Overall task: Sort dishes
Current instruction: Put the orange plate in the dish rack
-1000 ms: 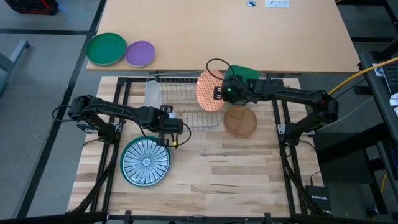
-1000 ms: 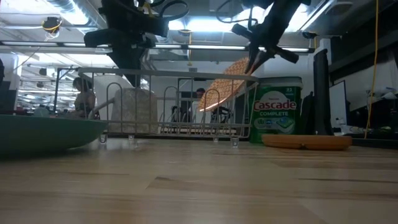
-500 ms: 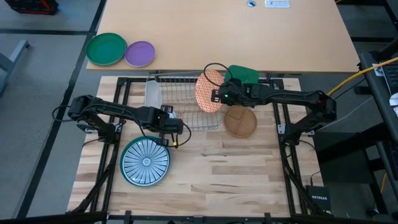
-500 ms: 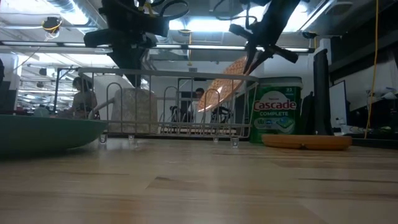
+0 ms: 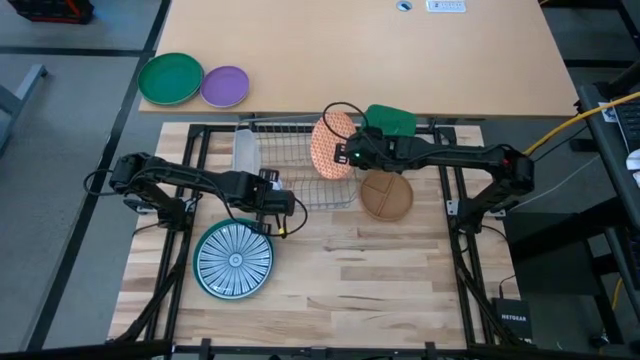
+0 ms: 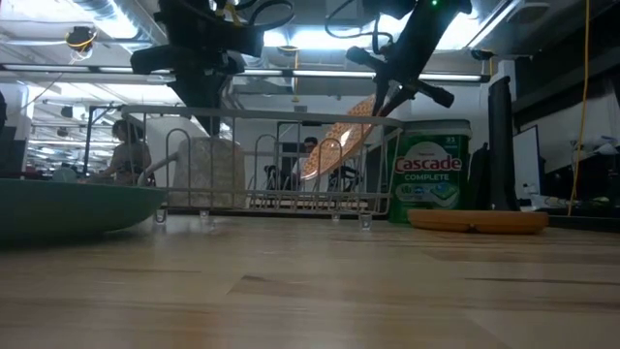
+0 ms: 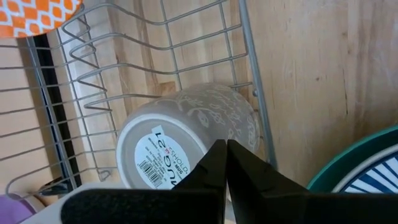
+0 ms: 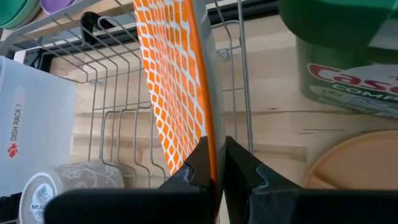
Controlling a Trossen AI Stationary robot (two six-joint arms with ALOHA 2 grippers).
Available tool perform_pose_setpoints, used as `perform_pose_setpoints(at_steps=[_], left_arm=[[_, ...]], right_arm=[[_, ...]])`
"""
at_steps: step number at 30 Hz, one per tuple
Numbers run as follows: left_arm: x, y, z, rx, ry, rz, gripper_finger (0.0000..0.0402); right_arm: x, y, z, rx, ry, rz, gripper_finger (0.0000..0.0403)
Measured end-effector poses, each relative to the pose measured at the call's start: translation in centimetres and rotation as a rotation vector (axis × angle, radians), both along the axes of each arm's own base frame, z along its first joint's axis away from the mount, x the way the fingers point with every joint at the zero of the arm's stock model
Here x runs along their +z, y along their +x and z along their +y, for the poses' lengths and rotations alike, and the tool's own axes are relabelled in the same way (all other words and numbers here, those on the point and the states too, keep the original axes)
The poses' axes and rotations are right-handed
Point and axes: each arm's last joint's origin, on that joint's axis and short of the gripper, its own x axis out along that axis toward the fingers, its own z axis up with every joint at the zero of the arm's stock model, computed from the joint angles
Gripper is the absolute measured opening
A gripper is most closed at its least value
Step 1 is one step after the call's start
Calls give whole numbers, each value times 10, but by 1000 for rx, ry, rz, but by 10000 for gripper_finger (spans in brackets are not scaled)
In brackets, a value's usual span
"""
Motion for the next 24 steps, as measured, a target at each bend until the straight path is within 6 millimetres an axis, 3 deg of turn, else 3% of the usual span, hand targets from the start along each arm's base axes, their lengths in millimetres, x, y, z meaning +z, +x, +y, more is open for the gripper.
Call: perform_pose_setpoints(at_steps=[14, 24], left_arm=[[1, 5, 0, -36, 5, -35, 5], [4, -1, -7, -92, 16, 2, 2]], right_arm=[[-6, 15, 29, 96, -5, -24, 17], [-6, 16, 27, 85, -21, -28, 17]])
